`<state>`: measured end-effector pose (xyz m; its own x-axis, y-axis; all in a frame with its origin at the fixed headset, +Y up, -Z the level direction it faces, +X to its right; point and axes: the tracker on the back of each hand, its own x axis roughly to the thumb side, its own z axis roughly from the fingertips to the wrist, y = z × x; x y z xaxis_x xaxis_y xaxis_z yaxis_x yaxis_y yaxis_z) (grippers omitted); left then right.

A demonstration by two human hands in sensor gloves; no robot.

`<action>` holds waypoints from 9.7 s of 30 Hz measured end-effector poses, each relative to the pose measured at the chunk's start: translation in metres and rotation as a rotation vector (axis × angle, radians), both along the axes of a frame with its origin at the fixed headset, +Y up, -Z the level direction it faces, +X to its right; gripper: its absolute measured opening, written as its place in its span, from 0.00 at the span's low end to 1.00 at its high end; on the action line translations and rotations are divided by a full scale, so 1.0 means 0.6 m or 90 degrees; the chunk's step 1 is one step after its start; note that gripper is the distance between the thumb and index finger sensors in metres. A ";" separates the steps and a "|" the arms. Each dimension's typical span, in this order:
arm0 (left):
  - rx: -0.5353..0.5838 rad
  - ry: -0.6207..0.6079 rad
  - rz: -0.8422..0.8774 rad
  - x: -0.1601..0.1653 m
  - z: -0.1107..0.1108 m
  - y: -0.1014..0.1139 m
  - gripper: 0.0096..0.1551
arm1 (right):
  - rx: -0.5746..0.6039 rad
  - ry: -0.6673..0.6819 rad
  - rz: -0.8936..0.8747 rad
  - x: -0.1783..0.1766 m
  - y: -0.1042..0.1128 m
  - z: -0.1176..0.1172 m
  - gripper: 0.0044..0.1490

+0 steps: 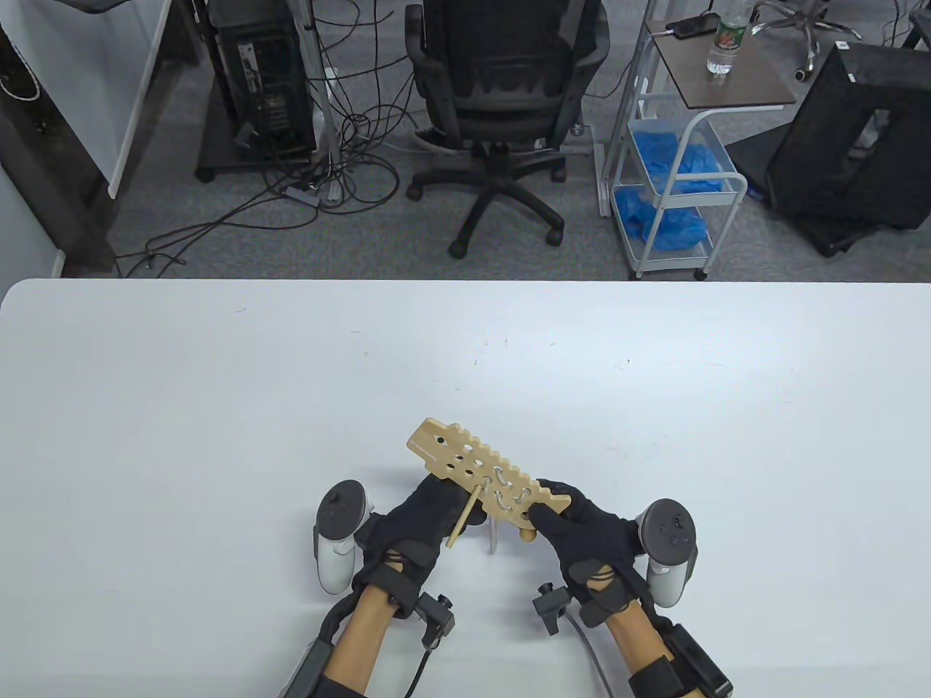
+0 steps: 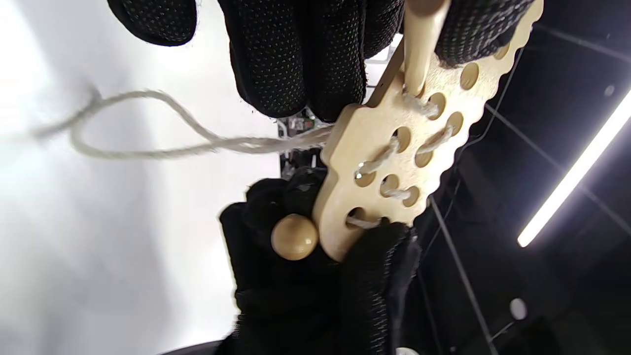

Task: Remove rope from all holes on crocodile lacing toy

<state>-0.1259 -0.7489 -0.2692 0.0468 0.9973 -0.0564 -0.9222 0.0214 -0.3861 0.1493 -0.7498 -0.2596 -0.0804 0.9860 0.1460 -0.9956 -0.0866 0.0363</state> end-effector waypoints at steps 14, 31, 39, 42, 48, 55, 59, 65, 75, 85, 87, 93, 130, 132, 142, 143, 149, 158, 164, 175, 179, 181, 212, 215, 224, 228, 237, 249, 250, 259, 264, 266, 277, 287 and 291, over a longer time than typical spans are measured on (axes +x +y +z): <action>0.039 0.043 -0.134 0.000 0.002 0.010 0.34 | -0.032 -0.033 0.002 0.013 -0.010 -0.004 0.29; 0.030 0.110 -0.157 -0.032 -0.005 0.005 0.37 | -0.114 -0.165 -0.068 0.078 -0.033 -0.013 0.29; 0.016 0.119 -0.143 -0.054 -0.011 0.001 0.35 | -0.145 -0.208 -0.089 0.104 -0.041 -0.013 0.29; 0.013 0.137 -0.139 -0.065 -0.013 -0.001 0.33 | -0.156 -0.223 -0.089 0.113 -0.043 -0.013 0.29; 0.027 0.201 -0.163 -0.084 -0.013 0.000 0.30 | -0.169 -0.247 -0.095 0.127 -0.046 -0.012 0.29; 0.031 0.266 -0.179 -0.106 -0.012 0.000 0.27 | -0.196 -0.280 -0.130 0.142 -0.052 -0.009 0.29; 0.027 0.292 -0.176 -0.116 -0.011 -0.001 0.26 | -0.204 -0.296 -0.153 0.150 -0.053 -0.008 0.29; 0.023 0.318 -0.184 -0.129 -0.012 -0.004 0.25 | -0.209 -0.306 -0.177 0.157 -0.053 -0.006 0.29; 0.024 0.368 -0.199 -0.146 -0.009 -0.001 0.24 | -0.219 -0.322 -0.217 0.168 -0.054 -0.003 0.29; 0.003 0.415 -0.169 -0.168 -0.006 -0.009 0.25 | -0.236 -0.355 -0.281 0.183 -0.063 0.003 0.29; 0.000 0.421 -0.155 -0.171 -0.006 -0.011 0.25 | -0.235 -0.368 -0.289 0.185 -0.065 0.005 0.29; -0.003 0.451 -0.134 -0.181 -0.003 -0.014 0.26 | -0.239 -0.381 -0.321 0.188 -0.068 0.008 0.29; 0.251 0.314 -0.321 -0.044 0.016 0.049 0.25 | -0.121 -0.107 0.023 0.007 -0.037 0.003 0.29; 0.260 0.313 -0.329 -0.042 0.018 0.051 0.24 | -0.118 -0.100 0.026 0.003 -0.037 0.003 0.29; 0.267 0.307 -0.321 -0.039 0.020 0.055 0.24 | -0.098 -0.073 0.052 -0.004 -0.029 0.004 0.29; 0.269 0.309 -0.323 -0.039 0.021 0.055 0.24 | -0.096 -0.071 0.054 -0.005 -0.029 0.004 0.29; 0.271 0.315 -0.332 -0.039 0.022 0.056 0.22 | -0.090 -0.062 0.057 -0.008 -0.027 0.005 0.29; 0.341 0.325 -0.439 -0.028 0.030 0.070 0.21 | -0.084 -0.054 0.058 -0.010 -0.024 0.005 0.29; 0.393 0.287 -0.490 -0.010 0.033 0.074 0.21 | -0.079 -0.044 0.056 -0.012 -0.023 0.005 0.29; 0.404 0.250 -0.481 0.001 0.034 0.071 0.24 | -0.069 -0.030 0.003 -0.016 -0.018 0.007 0.29; 0.367 0.272 -0.435 -0.011 0.030 0.066 0.30 | -0.084 -0.054 -0.063 -0.007 -0.020 0.007 0.29; 0.340 0.290 -0.404 -0.021 0.027 0.061 0.28 | -0.093 -0.057 -0.093 -0.002 -0.019 0.007 0.29; 0.196 0.042 -0.232 -0.008 -0.004 0.016 0.29 | -0.066 0.131 -0.205 -0.032 -0.005 0.002 0.29; 0.198 0.042 -0.238 -0.008 -0.005 0.016 0.30 | -0.063 0.143 -0.194 -0.035 -0.005 0.002 0.29; 0.199 0.056 -0.241 -0.010 -0.003 0.019 0.26 | -0.066 0.136 -0.176 -0.029 -0.009 -0.001 0.29; 0.197 0.079 -0.247 -0.017 -0.004 0.020 0.26 | -0.077 0.117 -0.176 -0.018 -0.014 -0.005 0.29; 0.195 0.128 -0.243 -0.035 -0.007 0.021 0.26 | -0.102 0.067 -0.197 0.005 -0.022 -0.011 0.29; 0.192 0.207 -0.281 -0.063 -0.008 0.020 0.32 | -0.124 -0.003 -0.163 0.041 -0.032 -0.019 0.29; 0.189 0.212 -0.283 -0.065 -0.009 0.020 0.33 | -0.125 -0.009 -0.162 0.043 -0.033 -0.019 0.29; 0.165 0.271 -0.286 -0.086 -0.008 0.016 0.33 | -0.143 -0.070 -0.174 0.071 -0.038 -0.021 0.30; 0.151 0.296 -0.282 -0.097 -0.009 0.012 0.31 | -0.154 -0.097 -0.171 0.083 -0.041 -0.021 0.30; 0.145 0.300 -0.278 -0.100 -0.009 0.010 0.31 | -0.157 -0.103 -0.179 0.086 -0.042 -0.021 0.30; 0.128 0.318 -0.271 -0.111 -0.009 0.008 0.31 | -0.163 -0.141 -0.213 0.105 -0.043 -0.019 0.30; 0.121 0.324 -0.263 -0.114 -0.009 0.008 0.28 | -0.167 -0.170 -0.266 0.121 -0.046 -0.017 0.30; 0.119 0.329 -0.261 -0.117 -0.008 0.009 0.28 | -0.171 -0.179 -0.289 0.125 -0.047 -0.016 0.30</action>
